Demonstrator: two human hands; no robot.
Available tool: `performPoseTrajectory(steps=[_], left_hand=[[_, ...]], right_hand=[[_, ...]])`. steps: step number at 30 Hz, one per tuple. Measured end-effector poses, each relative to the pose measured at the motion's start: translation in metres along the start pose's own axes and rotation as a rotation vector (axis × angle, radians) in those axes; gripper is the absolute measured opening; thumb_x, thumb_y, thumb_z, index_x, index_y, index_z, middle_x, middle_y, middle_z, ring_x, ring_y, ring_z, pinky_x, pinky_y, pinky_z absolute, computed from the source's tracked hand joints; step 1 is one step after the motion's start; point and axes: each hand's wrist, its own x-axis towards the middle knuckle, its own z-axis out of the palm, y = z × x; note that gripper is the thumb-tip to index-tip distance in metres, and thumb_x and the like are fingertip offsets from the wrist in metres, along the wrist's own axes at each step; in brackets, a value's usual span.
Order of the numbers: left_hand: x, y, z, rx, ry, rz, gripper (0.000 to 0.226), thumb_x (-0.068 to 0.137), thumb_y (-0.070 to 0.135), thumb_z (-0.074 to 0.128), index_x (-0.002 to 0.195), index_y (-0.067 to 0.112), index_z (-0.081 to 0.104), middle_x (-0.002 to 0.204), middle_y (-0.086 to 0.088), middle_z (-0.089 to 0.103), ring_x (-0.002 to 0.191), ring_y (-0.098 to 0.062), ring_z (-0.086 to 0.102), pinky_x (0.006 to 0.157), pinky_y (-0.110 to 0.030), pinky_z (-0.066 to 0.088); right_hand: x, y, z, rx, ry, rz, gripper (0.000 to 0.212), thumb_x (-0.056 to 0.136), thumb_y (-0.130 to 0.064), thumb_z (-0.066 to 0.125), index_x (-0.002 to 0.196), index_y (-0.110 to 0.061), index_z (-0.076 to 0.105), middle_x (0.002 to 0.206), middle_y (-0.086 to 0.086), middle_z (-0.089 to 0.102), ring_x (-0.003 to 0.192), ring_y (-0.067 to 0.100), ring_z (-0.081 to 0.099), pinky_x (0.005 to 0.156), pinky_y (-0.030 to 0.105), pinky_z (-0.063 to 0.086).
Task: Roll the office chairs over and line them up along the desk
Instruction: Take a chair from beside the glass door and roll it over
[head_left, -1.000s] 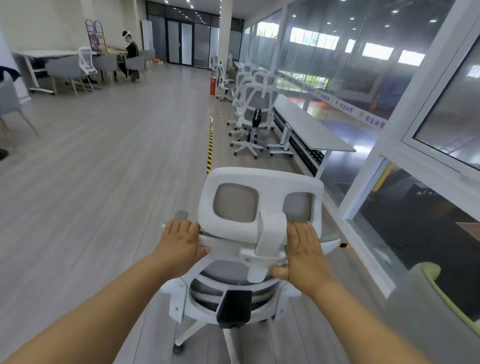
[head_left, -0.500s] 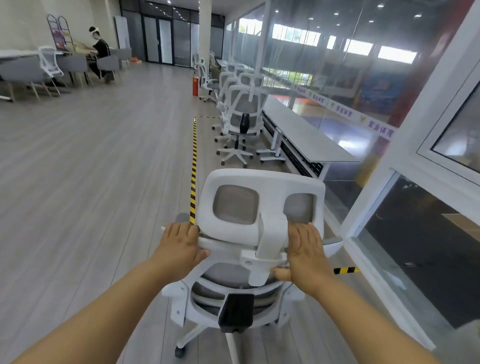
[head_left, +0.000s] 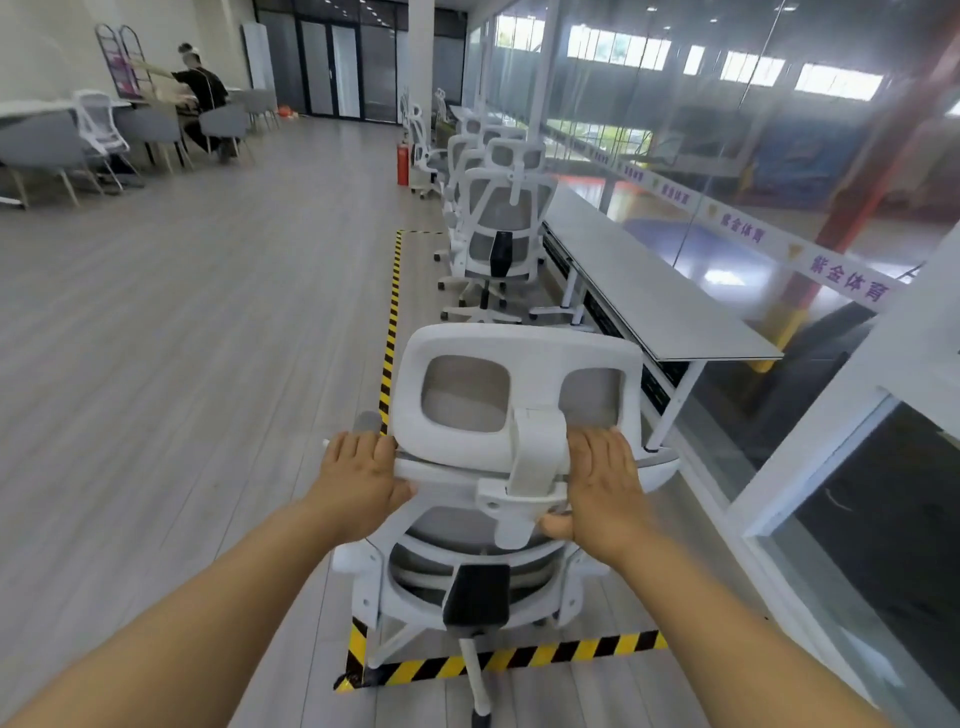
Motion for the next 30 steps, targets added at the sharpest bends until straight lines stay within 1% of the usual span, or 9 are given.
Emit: performPoseTrajectory(steps=[4, 7, 12, 16, 19, 21, 24, 26, 30], left_hand=[[0.096, -0.018, 0.006, 0.022, 0.023, 0.018, 0.052, 0.092, 0.054, 0.033, 0.127, 0.016, 0.031, 0.123, -0.005, 0.037, 0.116, -0.024, 0.032, 0.107, -0.037, 0.015], [0.167, -0.034, 0.01, 0.015, 0.023, 0.046, 0.051, 0.091, 0.054, 0.032, 0.126, 0.016, 0.031, 0.121, -0.005, 0.037, 0.114, -0.023, 0.032, 0.105, -0.037, 0.016], [0.285, -0.062, 0.011, 0.023, 0.017, 0.109, 0.061, 0.086, 0.061, 0.023, 0.127, 0.016, 0.031, 0.121, -0.004, 0.038, 0.113, -0.023, 0.032, 0.106, -0.036, 0.015], [0.377, -0.078, 0.007, 0.011, 0.047, 0.158, 0.074, 0.076, 0.065, 0.01, 0.127, 0.016, 0.034, 0.121, -0.003, 0.039, 0.113, -0.022, 0.033, 0.106, -0.036, 0.014], [0.441, -0.082, 0.006, 0.011, 0.038, 0.174, 0.059, 0.088, 0.059, 0.025, 0.127, 0.016, 0.034, 0.123, -0.002, 0.039, 0.115, -0.022, 0.033, 0.108, -0.036, 0.013], [0.481, -0.084, 0.007, 0.009, 0.046, 0.184, 0.051, 0.092, 0.053, 0.033, 0.127, 0.016, 0.035, 0.125, -0.002, 0.04, 0.117, -0.022, 0.033, 0.108, -0.036, 0.014], [0.54, -0.083, 0.008, -0.002, 0.059, 0.189, 0.045, 0.093, 0.05, 0.035, 0.125, 0.018, 0.036, 0.125, -0.001, 0.041, 0.117, -0.021, 0.034, 0.109, -0.035, 0.014], [0.578, -0.08, 0.011, -0.016, 0.061, 0.176, 0.044, 0.093, 0.049, 0.036, 0.125, 0.019, 0.036, 0.124, 0.0, 0.041, 0.117, -0.02, 0.034, 0.11, -0.036, 0.014], [0.65, -0.065, 0.016, -0.024, 0.152, 0.169, 0.056, 0.087, 0.055, 0.026, 0.116, 0.012, 0.047, 0.112, -0.005, 0.048, 0.108, -0.027, 0.044, 0.106, -0.042, 0.024]], right_hand=[[0.076, 0.04, 0.037, -0.03, 0.02, 0.003, 0.095, 0.055, -0.063, 0.046, 0.13, -0.01, 0.026, 0.119, 0.012, 0.042, 0.118, 0.028, 0.029, 0.113, 0.041, 0.009], [0.133, 0.067, 0.065, -0.017, 0.006, 0.013, 0.096, 0.056, -0.06, 0.052, 0.131, -0.006, 0.028, 0.121, 0.014, 0.043, 0.119, 0.029, 0.03, 0.113, 0.045, 0.013], [0.228, 0.103, 0.107, -0.033, -0.019, 0.05, 0.098, 0.056, -0.06, 0.054, 0.131, -0.003, 0.031, 0.12, 0.015, 0.044, 0.118, 0.031, 0.035, 0.111, 0.046, 0.016], [0.299, 0.136, 0.136, -0.055, -0.039, 0.084, 0.097, 0.055, -0.058, 0.06, 0.13, -0.002, 0.034, 0.119, 0.015, 0.045, 0.116, 0.032, 0.039, 0.108, 0.051, 0.029], [0.347, 0.163, 0.157, -0.037, -0.023, 0.109, 0.098, 0.053, -0.055, 0.069, 0.129, -0.002, 0.035, 0.117, 0.014, 0.045, 0.113, 0.03, 0.037, 0.105, 0.051, 0.034], [0.378, 0.184, 0.171, -0.043, -0.019, 0.101, 0.096, 0.054, -0.057, 0.063, 0.128, -0.002, 0.035, 0.117, 0.013, 0.043, 0.112, 0.031, 0.039, 0.106, 0.048, 0.028], [0.423, 0.217, 0.192, -0.044, 0.024, 0.067, 0.098, 0.05, -0.054, 0.07, 0.126, -0.002, 0.036, 0.115, 0.011, 0.041, 0.111, 0.029, 0.037, 0.106, 0.044, 0.022], [0.452, 0.242, 0.207, -0.042, 0.045, 0.054, 0.102, 0.049, -0.053, 0.076, 0.128, -0.002, 0.035, 0.117, 0.011, 0.04, 0.113, 0.03, 0.034, 0.107, 0.045, 0.024], [0.507, 0.299, 0.234, -0.004, 0.04, 0.053, 0.093, 0.057, -0.059, 0.057, 0.128, -0.003, 0.035, 0.117, 0.01, 0.039, 0.111, 0.031, 0.036, 0.103, 0.047, 0.032]])
